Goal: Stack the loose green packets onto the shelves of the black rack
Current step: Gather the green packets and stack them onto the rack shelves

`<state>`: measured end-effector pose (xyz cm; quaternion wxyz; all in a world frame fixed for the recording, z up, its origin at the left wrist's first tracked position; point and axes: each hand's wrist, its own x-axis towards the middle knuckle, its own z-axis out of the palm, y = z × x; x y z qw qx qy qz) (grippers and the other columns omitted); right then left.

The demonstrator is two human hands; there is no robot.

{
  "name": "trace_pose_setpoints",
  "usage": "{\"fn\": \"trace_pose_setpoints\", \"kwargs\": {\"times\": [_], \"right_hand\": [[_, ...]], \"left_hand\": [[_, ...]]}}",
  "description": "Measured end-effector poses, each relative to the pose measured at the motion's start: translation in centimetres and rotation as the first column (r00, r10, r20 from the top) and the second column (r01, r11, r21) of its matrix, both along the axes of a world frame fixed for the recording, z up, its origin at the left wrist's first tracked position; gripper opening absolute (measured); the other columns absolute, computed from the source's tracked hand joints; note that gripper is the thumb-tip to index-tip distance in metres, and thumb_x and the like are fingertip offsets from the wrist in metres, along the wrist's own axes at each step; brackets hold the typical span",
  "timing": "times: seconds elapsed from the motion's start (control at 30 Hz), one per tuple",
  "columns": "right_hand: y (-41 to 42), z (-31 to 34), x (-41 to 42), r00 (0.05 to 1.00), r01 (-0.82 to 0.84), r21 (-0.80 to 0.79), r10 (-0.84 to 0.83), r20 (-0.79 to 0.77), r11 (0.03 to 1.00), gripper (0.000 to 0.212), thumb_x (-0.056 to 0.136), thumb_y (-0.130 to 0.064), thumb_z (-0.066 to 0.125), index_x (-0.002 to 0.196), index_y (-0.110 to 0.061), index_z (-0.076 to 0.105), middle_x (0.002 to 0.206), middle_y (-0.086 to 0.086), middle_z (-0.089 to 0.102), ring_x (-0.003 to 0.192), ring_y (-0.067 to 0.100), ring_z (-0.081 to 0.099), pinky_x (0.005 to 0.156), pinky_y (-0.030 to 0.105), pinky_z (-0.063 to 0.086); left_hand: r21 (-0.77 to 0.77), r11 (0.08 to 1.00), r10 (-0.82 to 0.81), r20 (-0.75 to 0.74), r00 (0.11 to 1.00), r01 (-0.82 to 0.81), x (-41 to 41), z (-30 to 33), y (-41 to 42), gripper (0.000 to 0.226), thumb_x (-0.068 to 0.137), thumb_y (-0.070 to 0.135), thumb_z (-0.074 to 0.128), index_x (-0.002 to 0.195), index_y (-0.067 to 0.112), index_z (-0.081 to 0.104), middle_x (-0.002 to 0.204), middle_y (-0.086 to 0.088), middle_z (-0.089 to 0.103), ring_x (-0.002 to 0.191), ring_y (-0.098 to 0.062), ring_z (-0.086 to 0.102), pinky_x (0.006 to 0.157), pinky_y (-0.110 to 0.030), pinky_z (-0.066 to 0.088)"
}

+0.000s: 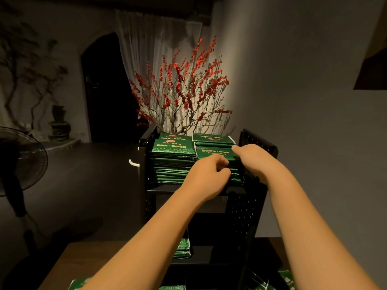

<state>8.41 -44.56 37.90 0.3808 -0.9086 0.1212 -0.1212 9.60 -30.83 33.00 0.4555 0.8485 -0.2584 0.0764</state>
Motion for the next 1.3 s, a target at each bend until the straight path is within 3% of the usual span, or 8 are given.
{"fn": "trace_pose_setpoints", "kwargs": {"times": [0.1, 0.17, 0.33, 0.43, 0.53, 0.8, 1.1, 1.3], "right_hand": [[0.0, -0.3, -0.2, 1.000, -0.012, -0.021, 0.012, -0.008, 1.000, 0.046, 0.104, -0.038, 0.037, 0.133, -0.006, 0.053, 0.126, 0.011, 0.058, 0.101, 0.024, 0.054, 0.086, 0.034, 0.038], [0.0, -0.2, -0.3, 0.999, -0.006, -0.057, 0.008, 0.051, 0.998, 0.039, 0.105, -0.035, 0.036, 0.116, -0.007, 0.060, 0.113, 0.012, 0.060, 0.093, 0.025, 0.055, 0.079, 0.035, 0.041], [0.7, -1.5, -1.5, 0.861, 0.060, -0.107, 0.003, 0.508, 0.992, 0.024, 0.100, -0.017, 0.047, 0.118, -0.015, 0.062, 0.115, 0.000, 0.059, 0.103, 0.012, 0.056, 0.080, 0.011, 0.036], [3.2, -3.3, -3.2, 0.738, -0.035, -0.107, 0.098, 0.667, 0.994, 0.014, 0.092, -0.007, 0.058, 0.090, -0.020, 0.063, 0.092, 0.000, 0.063, 0.079, 0.001, 0.056, 0.068, 0.002, 0.036], [6.3, -5.8, -4.2, 0.764, -0.250, 0.087, 0.141, 0.630, 0.964, 0.016, 0.089, 0.001, 0.059, 0.084, -0.014, 0.062, 0.073, -0.001, 0.063, 0.056, -0.002, 0.057, 0.055, 0.005, 0.040], [12.4, -12.9, -5.6, 0.825, -0.479, 0.371, 0.263, 0.500, 0.796, 0.013, 0.091, 0.003, 0.060, 0.083, -0.007, 0.061, 0.062, -0.001, 0.062, 0.049, 0.010, 0.057, 0.046, 0.022, 0.048], [17.8, -24.9, -5.0, 0.910, -0.414, 0.368, 0.379, 0.167, 0.833, 0.012, 0.087, 0.003, 0.061, 0.080, -0.006, 0.066, 0.065, 0.000, 0.061, 0.054, 0.000, 0.056, 0.053, 0.012, 0.042], [19.4, -32.1, -5.7, 0.909, -0.355, 0.413, 0.412, -0.055, 0.839, 0.012, 0.086, -0.001, 0.063, 0.079, -0.008, 0.067, 0.069, -0.004, 0.064, 0.059, -0.005, 0.058, 0.057, 0.009, 0.043]], "left_hand": [[-0.058, 0.998, -0.011, -0.022, 1.000, 0.010, 0.1, -0.4, 0.0, 0.023, 0.094, 0.024, 0.055, 0.116, 0.026, 0.061, 0.106, 0.008, 0.066, 0.078, -0.013, 0.058, 0.080, -0.032, 0.052], [-0.092, 0.996, -0.014, -0.034, 0.999, 0.011, 0.1, -0.5, 0.0, 0.020, 0.094, 0.024, 0.055, 0.114, 0.027, 0.060, 0.100, 0.010, 0.065, 0.074, -0.013, 0.059, 0.077, -0.033, 0.052], [-0.267, 0.963, -0.048, -0.080, 0.996, 0.025, -0.2, -0.5, 0.3, 0.010, 0.096, 0.021, 0.055, 0.097, 0.028, 0.063, 0.090, 0.006, 0.069, 0.057, -0.010, 0.056, 0.057, -0.027, 0.045], [-0.559, 0.829, -0.143, -0.235, 0.961, -0.013, -1.3, -0.5, 0.8, 0.021, 0.100, 0.022, 0.051, 0.079, 0.020, 0.058, 0.068, 0.003, 0.058, 0.045, -0.010, 0.047, 0.044, -0.022, 0.035], [-0.721, 0.690, -0.225, -0.300, 0.927, -0.066, -2.4, -1.2, 1.8, 0.024, 0.101, 0.018, 0.044, 0.077, 0.015, 0.049, 0.056, 0.004, 0.043, 0.042, -0.009, 0.038, 0.040, -0.017, 0.029], [-0.734, 0.644, -0.078, -0.340, 0.937, -0.213, -5.1, -8.8, 8.2, 0.029, 0.101, 0.013, 0.042, 0.072, 0.012, 0.045, 0.052, -0.001, 0.039, 0.044, -0.012, 0.038, 0.041, -0.024, 0.032], [-0.412, 0.741, 0.271, -0.539, 0.798, -0.530, -6.0, -21.3, 14.2, 0.029, 0.101, 0.016, 0.046, 0.072, 0.014, 0.048, 0.049, 0.007, 0.050, 0.051, -0.012, 0.048, 0.053, -0.029, 0.040], [-0.204, 0.799, 0.337, -0.628, 0.702, -0.566, -7.6, -28.6, 16.7, 0.028, 0.100, 0.020, 0.047, 0.073, 0.013, 0.051, 0.059, 0.002, 0.052, 0.055, -0.012, 0.049, 0.059, -0.031, 0.041]]}}
